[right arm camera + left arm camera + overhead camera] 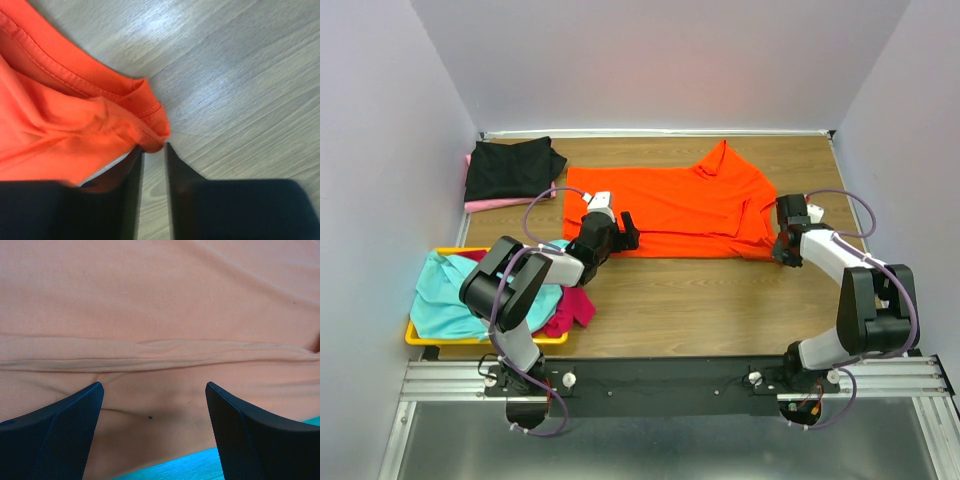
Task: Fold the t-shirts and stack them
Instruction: Fold the tshirt
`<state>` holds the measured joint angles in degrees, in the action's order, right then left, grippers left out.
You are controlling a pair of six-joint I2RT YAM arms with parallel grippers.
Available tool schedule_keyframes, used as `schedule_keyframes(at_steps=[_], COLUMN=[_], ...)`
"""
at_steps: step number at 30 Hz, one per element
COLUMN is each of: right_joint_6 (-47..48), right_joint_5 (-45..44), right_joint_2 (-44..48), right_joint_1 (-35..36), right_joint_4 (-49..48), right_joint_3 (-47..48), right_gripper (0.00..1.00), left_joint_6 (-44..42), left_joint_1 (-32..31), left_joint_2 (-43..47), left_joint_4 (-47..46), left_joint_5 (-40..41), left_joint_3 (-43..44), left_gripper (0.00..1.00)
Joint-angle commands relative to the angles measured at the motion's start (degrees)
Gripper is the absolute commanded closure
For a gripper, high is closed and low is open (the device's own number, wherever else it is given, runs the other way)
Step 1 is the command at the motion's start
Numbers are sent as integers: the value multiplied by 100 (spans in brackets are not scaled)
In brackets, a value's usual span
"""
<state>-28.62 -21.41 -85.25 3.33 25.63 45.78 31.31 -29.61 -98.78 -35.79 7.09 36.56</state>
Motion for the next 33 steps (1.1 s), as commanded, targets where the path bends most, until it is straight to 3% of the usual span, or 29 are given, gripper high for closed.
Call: schedule_keyframes(at_steps=[1,6,22,28,29,32,33], right_joint_6=[-3,189,498,471,472,428,419], right_joint_5=[-162,-293,-1532,-1393,-1384,-1349,-1322], right_joint_2=[-79,-149,-211,-237,-237,-159,-36], right_joint_1=[-78,-105,-105,-105,-105,-105,-105], right_joint_4=[-128,-119,30,91,100,153,170], right_joint_3=[45,246,581,625,634,652,652], right_gripper=[78,99,99,99,99,78,59], left_joint_6=[-90,-134,-195,-178,-178,-178,-178], left_joint_1=[51,60,139,148,139,139,139], left_joint_2=[-9,-150,-115,-106,-106,-89,-71], left_joint_4=[195,248,371,371,371,371,371], left_joint_5=[126,99,178,117,117,108,108], left_joint_3=[-26,36,36,36,36,27,10], left_gripper=[9,9,8,8,8,8,8])
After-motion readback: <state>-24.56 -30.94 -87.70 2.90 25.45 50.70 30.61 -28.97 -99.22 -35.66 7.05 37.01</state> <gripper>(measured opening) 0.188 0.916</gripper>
